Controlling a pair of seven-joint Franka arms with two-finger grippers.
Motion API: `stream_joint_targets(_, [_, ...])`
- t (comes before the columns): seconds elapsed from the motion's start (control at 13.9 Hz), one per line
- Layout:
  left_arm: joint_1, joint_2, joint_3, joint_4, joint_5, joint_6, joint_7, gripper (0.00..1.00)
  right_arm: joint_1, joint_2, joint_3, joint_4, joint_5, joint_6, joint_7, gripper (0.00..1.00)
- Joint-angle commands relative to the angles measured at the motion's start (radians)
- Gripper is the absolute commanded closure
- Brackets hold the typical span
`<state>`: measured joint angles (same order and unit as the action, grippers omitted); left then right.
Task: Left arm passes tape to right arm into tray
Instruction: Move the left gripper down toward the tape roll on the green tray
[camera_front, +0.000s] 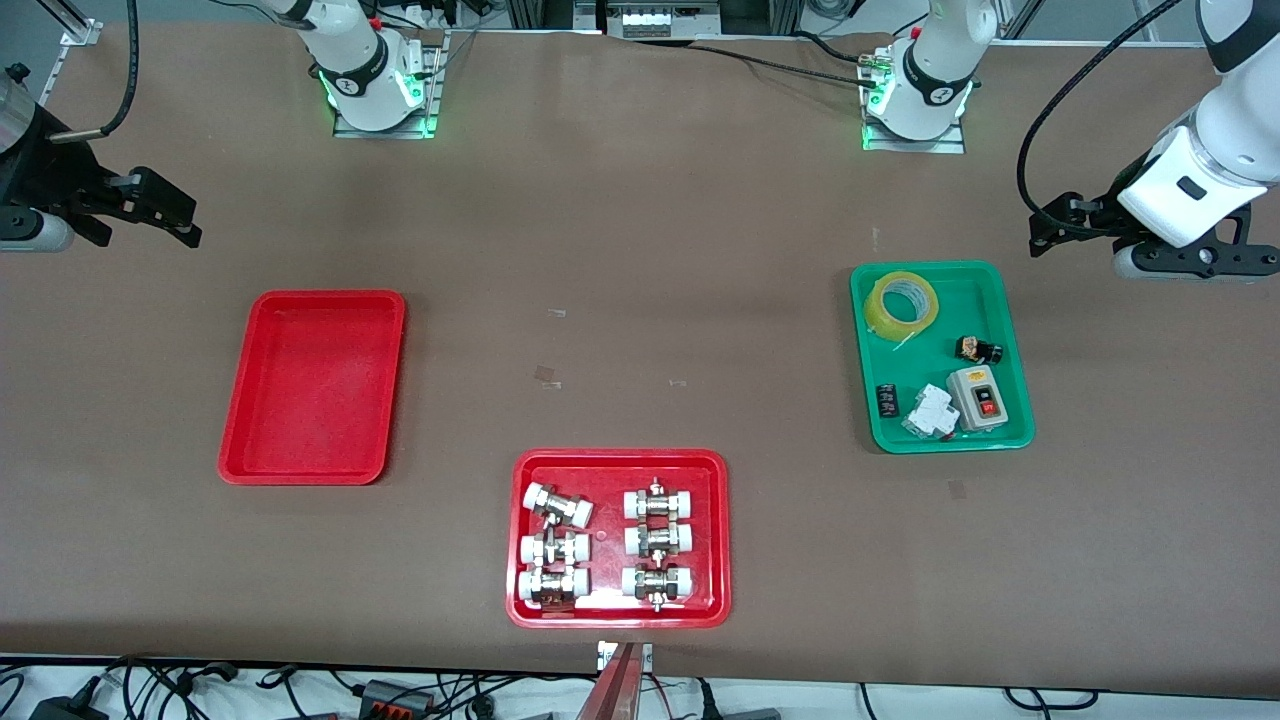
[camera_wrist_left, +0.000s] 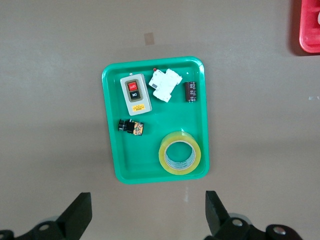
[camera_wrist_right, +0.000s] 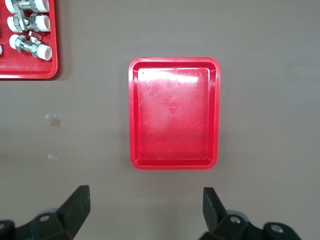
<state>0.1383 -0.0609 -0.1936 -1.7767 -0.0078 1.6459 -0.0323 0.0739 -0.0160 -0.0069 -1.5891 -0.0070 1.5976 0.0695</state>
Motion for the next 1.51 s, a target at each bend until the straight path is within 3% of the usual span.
stream_joint_targets(0.0, [0.001, -0.01, 0.008, -0.003, -0.02, 0.003, 0.026, 0.0, 0.003, -0.007, 0.001, -0.002, -0.015, -0.002, 0.003, 0.0])
stream_joint_targets(0.5, [0.003, 0.082, 0.011, 0.028, -0.02, 0.003, 0.025, 0.0, 0.006, -0.001, 0.007, 0.001, -0.034, -0.004, -0.002, 0.0])
stream_joint_targets(0.79, [0.033, 0.235, 0.011, -0.015, -0.017, 0.017, 0.038, 0.0, 0.006, -0.001, 0.007, 0.001, -0.033, -0.004, -0.002, 0.0])
stream_joint_targets(0.93, [0.038, 0.257, 0.01, -0.123, -0.009, 0.119, 0.038, 0.0, 0.006, -0.001, 0.007, 0.0, -0.033, -0.004, -0.002, 0.0])
stream_joint_targets(1.22, [0.035, 0.245, -0.004, -0.499, -0.009, 0.54, 0.028, 0.0, 0.007, -0.001, 0.007, -0.005, -0.034, -0.004, -0.002, 0.0])
stream_joint_targets(1.44, [0.035, 0.253, -0.006, -0.585, -0.009, 0.666, 0.028, 0.0, 0.007, -0.001, 0.007, -0.006, -0.034, -0.002, -0.002, 0.0])
